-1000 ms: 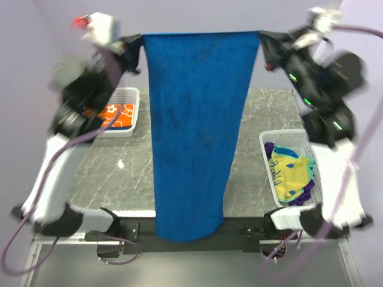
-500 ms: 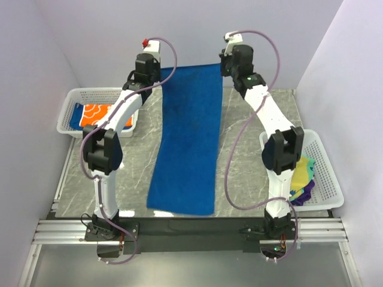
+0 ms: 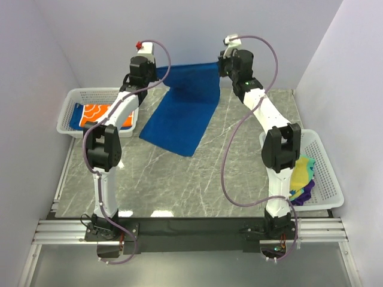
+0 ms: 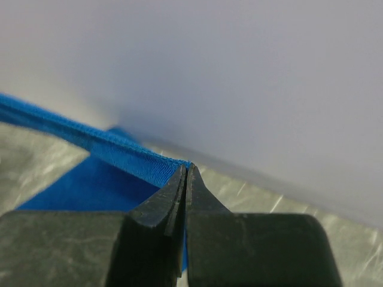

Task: Fold and stack the towels
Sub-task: Flatten out the crumpled towel

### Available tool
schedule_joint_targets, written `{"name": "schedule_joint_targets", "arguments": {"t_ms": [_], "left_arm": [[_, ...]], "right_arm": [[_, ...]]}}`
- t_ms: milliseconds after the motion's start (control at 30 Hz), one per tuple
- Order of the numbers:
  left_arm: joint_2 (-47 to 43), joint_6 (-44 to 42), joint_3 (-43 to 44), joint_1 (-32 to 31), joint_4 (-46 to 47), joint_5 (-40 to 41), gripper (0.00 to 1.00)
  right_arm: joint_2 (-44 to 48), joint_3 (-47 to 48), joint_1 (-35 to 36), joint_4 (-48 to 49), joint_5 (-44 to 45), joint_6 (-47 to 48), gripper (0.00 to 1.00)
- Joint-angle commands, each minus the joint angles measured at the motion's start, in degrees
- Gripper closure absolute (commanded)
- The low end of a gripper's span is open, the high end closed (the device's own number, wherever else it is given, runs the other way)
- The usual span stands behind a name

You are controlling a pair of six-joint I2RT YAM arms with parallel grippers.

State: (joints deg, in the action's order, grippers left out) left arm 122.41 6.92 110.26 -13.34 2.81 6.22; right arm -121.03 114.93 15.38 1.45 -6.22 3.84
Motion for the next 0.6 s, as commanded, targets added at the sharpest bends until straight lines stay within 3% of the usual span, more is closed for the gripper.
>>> {"name": "schedule_joint_targets", "arguments": {"t_ms": [0, 267, 567], "left_arm": [[-7.1, -2.4, -4.9, 1.7, 3.7, -0.4, 1.00], [-14.2, -3.2, -10.8, 2.2, 1.2, -3.5, 1.00], [-36.4, -2.8, -20.5, 1.4, 0.4, -8.1, 1.00]], "right_arm": [[6.8, -6.7, -1.3, 2.5, -1.9, -1.9, 1.00], [15.0, -19.6, 0.4, 0.1, -3.5, -9.3, 1.00], [34.8, -24.6, 0.4, -5.0, -0.6, -7.8, 1.00]]}}
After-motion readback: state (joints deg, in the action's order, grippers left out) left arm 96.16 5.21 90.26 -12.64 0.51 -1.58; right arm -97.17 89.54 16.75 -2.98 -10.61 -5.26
